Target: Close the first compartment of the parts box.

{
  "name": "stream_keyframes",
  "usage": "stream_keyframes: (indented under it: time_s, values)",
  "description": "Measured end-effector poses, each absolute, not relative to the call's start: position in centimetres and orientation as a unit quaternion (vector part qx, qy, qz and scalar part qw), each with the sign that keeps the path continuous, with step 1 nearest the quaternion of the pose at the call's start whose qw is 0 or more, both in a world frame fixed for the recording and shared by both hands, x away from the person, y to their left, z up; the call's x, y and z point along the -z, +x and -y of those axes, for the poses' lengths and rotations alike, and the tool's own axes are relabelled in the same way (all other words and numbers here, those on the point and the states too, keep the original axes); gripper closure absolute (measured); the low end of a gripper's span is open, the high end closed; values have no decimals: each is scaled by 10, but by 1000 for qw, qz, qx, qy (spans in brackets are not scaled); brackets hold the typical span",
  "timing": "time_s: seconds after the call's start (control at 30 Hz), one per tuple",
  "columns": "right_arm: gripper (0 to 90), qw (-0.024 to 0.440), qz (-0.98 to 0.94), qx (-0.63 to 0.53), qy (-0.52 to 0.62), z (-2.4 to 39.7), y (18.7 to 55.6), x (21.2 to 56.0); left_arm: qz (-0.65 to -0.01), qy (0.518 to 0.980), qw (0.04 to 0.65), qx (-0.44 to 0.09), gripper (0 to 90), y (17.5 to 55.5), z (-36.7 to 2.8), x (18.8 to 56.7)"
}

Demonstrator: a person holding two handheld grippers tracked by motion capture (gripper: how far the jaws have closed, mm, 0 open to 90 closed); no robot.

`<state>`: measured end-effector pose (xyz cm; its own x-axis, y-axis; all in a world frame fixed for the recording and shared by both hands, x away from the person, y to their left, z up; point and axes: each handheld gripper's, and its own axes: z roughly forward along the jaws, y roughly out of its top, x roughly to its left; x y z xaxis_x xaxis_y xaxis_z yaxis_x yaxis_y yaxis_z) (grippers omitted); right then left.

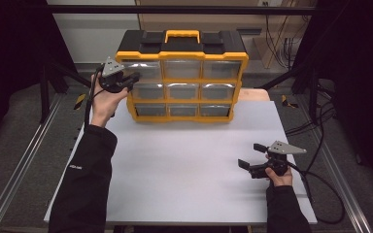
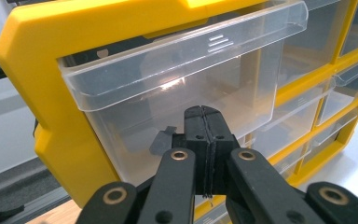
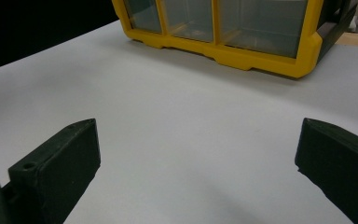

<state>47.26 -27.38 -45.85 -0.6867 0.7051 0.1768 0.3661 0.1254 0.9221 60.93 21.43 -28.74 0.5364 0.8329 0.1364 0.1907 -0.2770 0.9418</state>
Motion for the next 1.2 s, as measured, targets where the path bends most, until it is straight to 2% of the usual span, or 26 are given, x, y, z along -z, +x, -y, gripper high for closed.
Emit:
stream_keyframes:
  time_s: [0.6,0.83,0.97,1.2]
  values:
    - [5,154,-734,-552,365,274,473,458,-355,730,478,-335,898,623,-210,288]
    - [5,153,-734,-551,366,274,473,459,-355,730,490,-318,885,614,-212,287]
    - [5,153,-732,-554,366,274,472,458,-354,730,494,-313,815,602,-213,286]
    - [5,152,-732,-554,366,274,473,458,-364,725,517,-272,563,583,-220,291]
